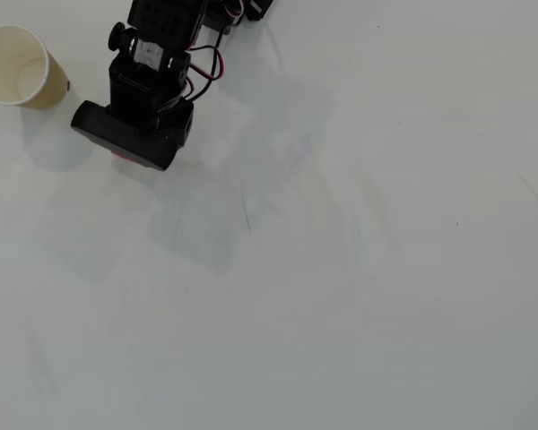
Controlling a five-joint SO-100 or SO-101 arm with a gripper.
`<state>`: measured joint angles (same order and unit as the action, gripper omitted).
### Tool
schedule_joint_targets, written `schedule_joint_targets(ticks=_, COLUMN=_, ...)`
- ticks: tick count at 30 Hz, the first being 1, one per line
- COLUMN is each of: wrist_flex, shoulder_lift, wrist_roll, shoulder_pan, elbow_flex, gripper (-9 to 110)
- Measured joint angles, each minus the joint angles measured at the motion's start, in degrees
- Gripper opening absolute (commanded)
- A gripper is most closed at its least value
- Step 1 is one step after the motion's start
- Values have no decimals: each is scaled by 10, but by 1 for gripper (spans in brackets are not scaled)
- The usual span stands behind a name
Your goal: Pick up the cube and drop it in the cup.
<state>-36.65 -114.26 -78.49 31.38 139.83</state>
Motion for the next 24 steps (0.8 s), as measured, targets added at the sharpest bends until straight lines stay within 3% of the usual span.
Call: schedule_joint_targets(ticks=24, wrist_flex=57, shoulder_lift=83, wrist_roll=0, shoulder_pan=30, elbow_flex=-14, gripper=41)
